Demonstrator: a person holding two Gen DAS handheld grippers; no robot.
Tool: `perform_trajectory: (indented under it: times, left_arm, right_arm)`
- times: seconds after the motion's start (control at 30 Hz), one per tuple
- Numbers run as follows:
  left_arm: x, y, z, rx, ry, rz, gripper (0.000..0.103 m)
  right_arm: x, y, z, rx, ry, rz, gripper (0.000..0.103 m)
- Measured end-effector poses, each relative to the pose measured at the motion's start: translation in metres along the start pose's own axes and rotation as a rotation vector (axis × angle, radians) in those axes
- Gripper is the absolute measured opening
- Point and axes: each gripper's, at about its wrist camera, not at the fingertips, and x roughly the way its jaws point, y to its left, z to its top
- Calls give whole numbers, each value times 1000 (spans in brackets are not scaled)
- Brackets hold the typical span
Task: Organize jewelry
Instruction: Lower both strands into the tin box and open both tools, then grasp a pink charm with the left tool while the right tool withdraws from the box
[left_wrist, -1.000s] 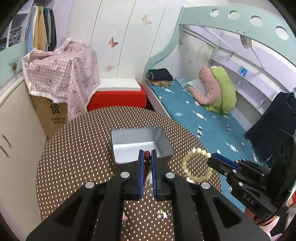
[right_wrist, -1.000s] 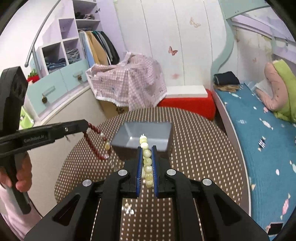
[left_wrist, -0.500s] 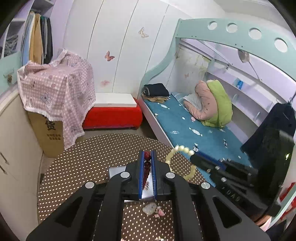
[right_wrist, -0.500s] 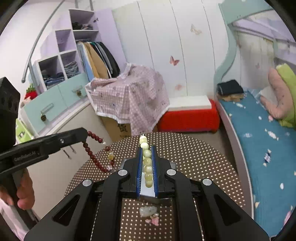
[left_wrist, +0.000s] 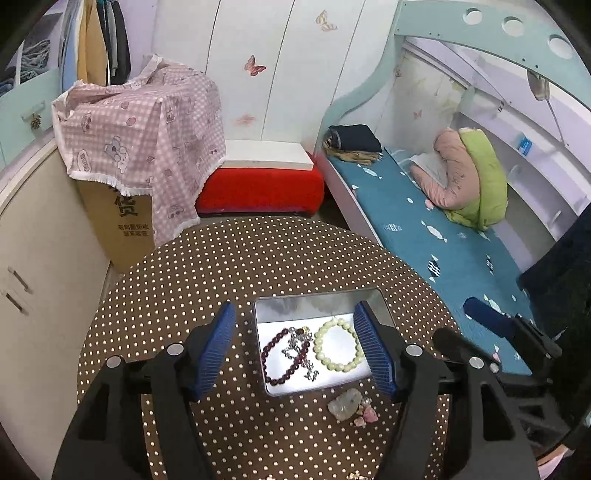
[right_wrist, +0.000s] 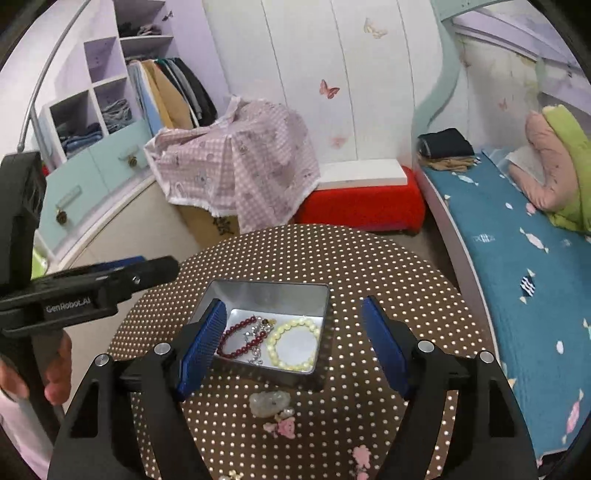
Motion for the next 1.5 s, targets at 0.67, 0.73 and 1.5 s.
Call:
perform_trajectory:
  times: [0.67,0.73,1.5]
  left_arm:
    - [-16,-6,-51,3,64,13,64]
    - [-16,-4,-61,1,80,20,64]
    - [13,21,-164,4,248,153,64]
  right_arm:
    - [-40,4,-43,41,17,-51,83]
    - [-43,6,-49,42,28,-57,84]
    - [-31,11,-149,61,187,-45,85]
